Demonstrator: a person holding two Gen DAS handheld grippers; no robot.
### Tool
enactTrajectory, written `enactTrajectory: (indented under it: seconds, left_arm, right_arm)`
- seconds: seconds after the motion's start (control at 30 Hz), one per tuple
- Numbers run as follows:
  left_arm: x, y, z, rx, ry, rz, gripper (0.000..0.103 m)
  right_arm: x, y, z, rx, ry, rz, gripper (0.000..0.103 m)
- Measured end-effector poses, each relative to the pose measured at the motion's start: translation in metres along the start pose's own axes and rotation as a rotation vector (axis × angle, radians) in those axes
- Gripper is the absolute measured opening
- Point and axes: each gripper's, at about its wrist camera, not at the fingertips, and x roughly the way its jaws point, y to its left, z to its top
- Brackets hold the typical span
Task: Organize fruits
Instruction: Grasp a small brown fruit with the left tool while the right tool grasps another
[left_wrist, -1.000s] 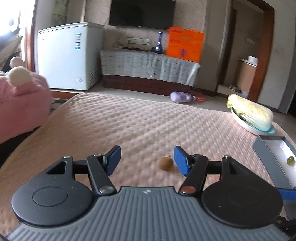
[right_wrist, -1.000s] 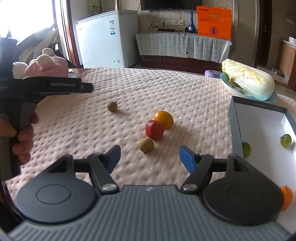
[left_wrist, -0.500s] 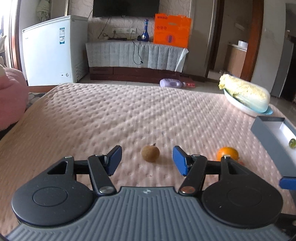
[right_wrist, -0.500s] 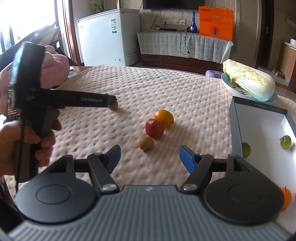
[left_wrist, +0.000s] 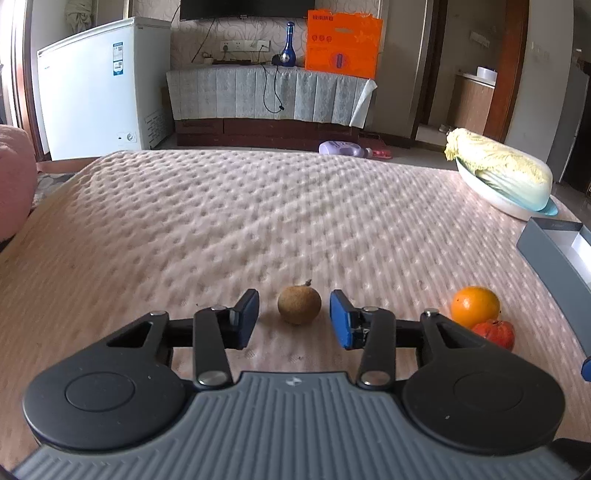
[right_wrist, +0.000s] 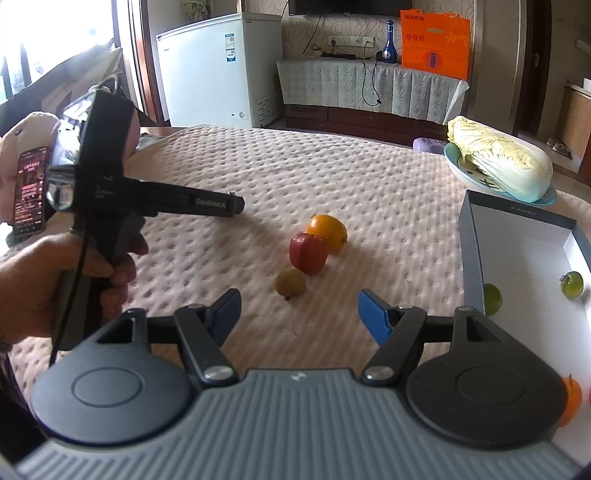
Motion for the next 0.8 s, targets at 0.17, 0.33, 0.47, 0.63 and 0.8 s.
enactTrajectory:
  seconds: [0.17,0.33,0.47,0.63,0.8]
  left_arm:
    - [0.004,-0.002,0.0,0.004,0.0,0.011,0.039]
    - [0.006,-0.005,0.001,0.011,-0.008,0.02,0.03]
    - [0.004,-0.007,0.0,0.015,-0.007,0.027,0.03]
    - [-0.006,0.0,0.001,-0.01,-0.006,0.019,0.03]
    - [-0.016,0.011,-0.002,-0.018,-0.006,0.016,0.03]
  right_arm:
    - [0.0,-0.001,0.0,-0.004,0.001,-0.002,0.072]
    - [0.001,0.0,-0.001,-0.01,0.003,-0.01,0.072]
    - [0.005,0.0,-0.002,-0.015,0.007,-0.022,0.072]
    - [0.009,-0.003,0.001,0.003,-0.02,-0.034,0.072]
    - [0.016,-0.005,0.003,0.039,-0.024,-0.037,0.071]
